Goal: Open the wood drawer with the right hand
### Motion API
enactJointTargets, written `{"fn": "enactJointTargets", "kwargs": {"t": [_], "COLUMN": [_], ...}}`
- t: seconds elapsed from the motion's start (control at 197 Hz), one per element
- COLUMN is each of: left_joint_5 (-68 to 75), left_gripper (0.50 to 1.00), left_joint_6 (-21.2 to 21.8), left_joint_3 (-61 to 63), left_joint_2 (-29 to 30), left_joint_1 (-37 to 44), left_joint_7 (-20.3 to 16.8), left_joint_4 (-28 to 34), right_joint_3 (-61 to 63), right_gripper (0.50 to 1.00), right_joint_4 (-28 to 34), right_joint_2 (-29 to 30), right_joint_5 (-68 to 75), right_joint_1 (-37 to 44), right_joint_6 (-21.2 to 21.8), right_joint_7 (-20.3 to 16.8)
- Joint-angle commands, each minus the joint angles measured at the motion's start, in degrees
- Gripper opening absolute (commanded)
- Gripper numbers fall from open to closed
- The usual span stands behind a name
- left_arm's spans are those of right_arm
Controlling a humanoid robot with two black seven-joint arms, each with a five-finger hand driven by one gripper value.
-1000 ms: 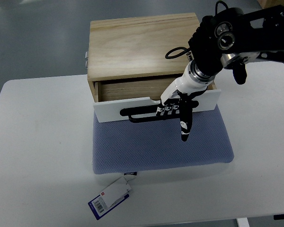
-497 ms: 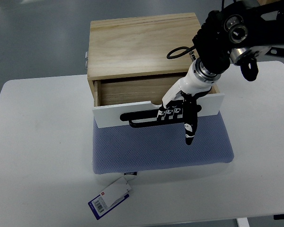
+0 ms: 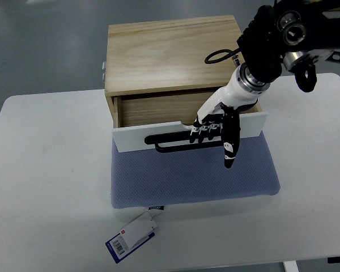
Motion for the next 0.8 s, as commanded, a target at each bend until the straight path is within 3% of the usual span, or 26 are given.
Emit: {"fn": "enactJointTargets", "kwargs": {"t": [0.0, 0.411, 0.574, 0.66, 0.711, 0.716, 0.726, 0.797], "left_joint_5": [0.0, 0.0, 0.0, 0.0, 0.0, 0.0, 0.0, 0.0], "left_gripper": [1.0, 1.0, 1.0, 1.0, 1.0, 1.0, 1.0, 1.0], "left_joint_6": [0.0, 0.0, 0.0, 0.0, 0.0, 0.0, 0.0, 0.0], "left_joint_3": [0.0, 0.1, 0.1, 0.1, 0.1, 0.1, 0.1, 0.1], "left_joint_2": [0.0, 0.0, 0.0, 0.0, 0.0, 0.0, 0.0, 0.0], "left_joint_1": [0.0, 0.0, 0.0, 0.0, 0.0, 0.0, 0.0, 0.0], "left_joint_7": [0.0, 0.0, 0.0, -0.1, -0.1, 0.0, 0.0, 0.0], "left_joint_4": [0.0, 0.0, -0.1, -0.2, -0.2, -0.2, -0.2, -0.2], "right_joint_3": [0.0, 9.9, 16.3, 22.8, 22.8, 28.4, 29.8, 33.4], "right_gripper": [0.944, 0.946, 0.944, 0.944, 0.944, 0.944, 0.944, 0.944], "right_joint_4": [0.2, -0.7, -7.5, -14.9, -14.9, -19.2, -20.2, -22.9], "right_joint_2": [-0.3, -5.4, -7.6, -8.0, -8.0, -7.8, -7.7, -7.5], "right_joint_5": [0.1, 0.5, 0.7, 0.7, 0.7, 0.7, 0.6, 0.6], "right_joint_1": [0.9, 5.9, 4.3, -0.8, -0.8, -4.6, -5.7, -8.6], "right_joint_6": [0.1, 0.1, 0.0, -2.1, -2.1, -4.4, -5.0, -6.8], "right_joint_7": [0.3, 0.3, 0.4, 2.8, 2.8, 4.4, 4.8, 5.7]}}
